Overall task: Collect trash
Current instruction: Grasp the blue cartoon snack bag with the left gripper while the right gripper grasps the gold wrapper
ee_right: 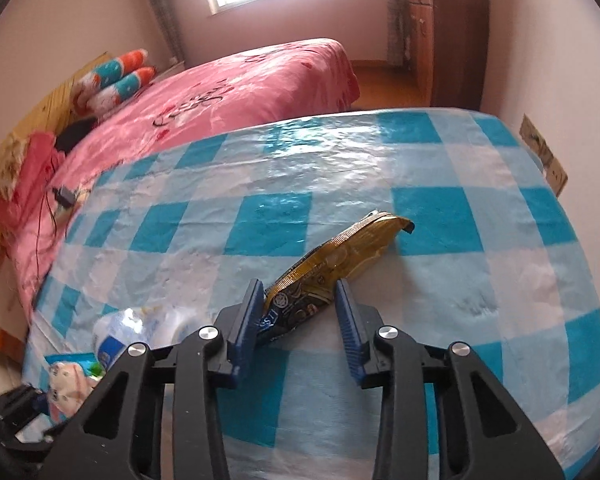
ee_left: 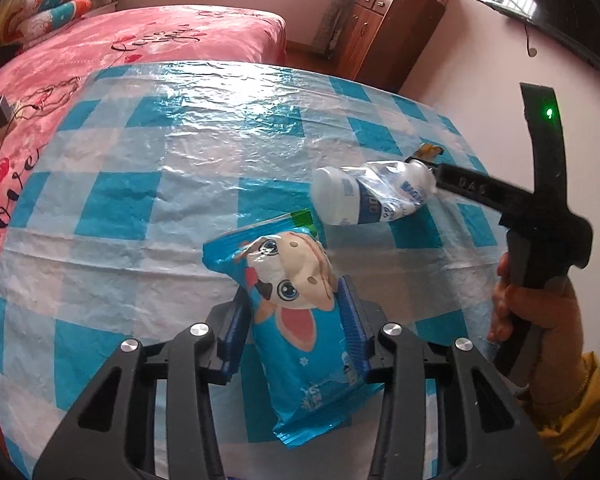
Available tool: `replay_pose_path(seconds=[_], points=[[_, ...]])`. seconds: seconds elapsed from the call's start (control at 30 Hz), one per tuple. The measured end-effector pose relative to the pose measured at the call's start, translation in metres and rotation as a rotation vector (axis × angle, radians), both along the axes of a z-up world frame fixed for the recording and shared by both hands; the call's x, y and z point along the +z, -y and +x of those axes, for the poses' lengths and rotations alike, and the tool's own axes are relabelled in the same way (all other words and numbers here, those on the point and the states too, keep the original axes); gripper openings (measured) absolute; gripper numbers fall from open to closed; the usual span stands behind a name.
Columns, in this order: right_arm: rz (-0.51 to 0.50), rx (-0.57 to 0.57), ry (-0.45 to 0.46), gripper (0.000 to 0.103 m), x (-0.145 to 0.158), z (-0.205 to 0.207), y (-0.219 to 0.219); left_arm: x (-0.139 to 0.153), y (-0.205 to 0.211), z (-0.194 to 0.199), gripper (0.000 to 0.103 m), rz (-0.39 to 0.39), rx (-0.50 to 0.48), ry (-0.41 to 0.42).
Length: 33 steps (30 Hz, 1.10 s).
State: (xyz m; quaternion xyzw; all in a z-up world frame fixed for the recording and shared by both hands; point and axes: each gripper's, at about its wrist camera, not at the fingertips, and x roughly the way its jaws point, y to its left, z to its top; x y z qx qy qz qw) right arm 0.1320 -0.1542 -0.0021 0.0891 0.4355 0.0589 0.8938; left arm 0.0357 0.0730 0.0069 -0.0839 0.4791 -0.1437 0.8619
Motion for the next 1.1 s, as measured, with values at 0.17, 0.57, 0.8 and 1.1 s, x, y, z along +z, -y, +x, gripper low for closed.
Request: replay_pose_path(seconds=[0.17,0.57,0.8,1.1], points=[[-0.038,0.051,0.035,0.014,0.001,-0.008,-0.015,0.000,-0.010,-0.004,0.041,-0.043,0.009,-0.004],[0.062,0.043,0.064,0.000,0.012,-0.048,-0.005,0.010,-0.032,-0.020,0.040,-0.115,0.014,0.019],[0.077,0.012,0.080,0.000,0.024,-0.078,-0.003,0.014,-0.046,-0.036,0.040,-0.139,0.010,0.023],[0.146,-0.061,-0.002,0.028,0.012,-0.059,-0.007,0.016,-0.067,-0.058,0.040,-0.142,0.034,0.027]])
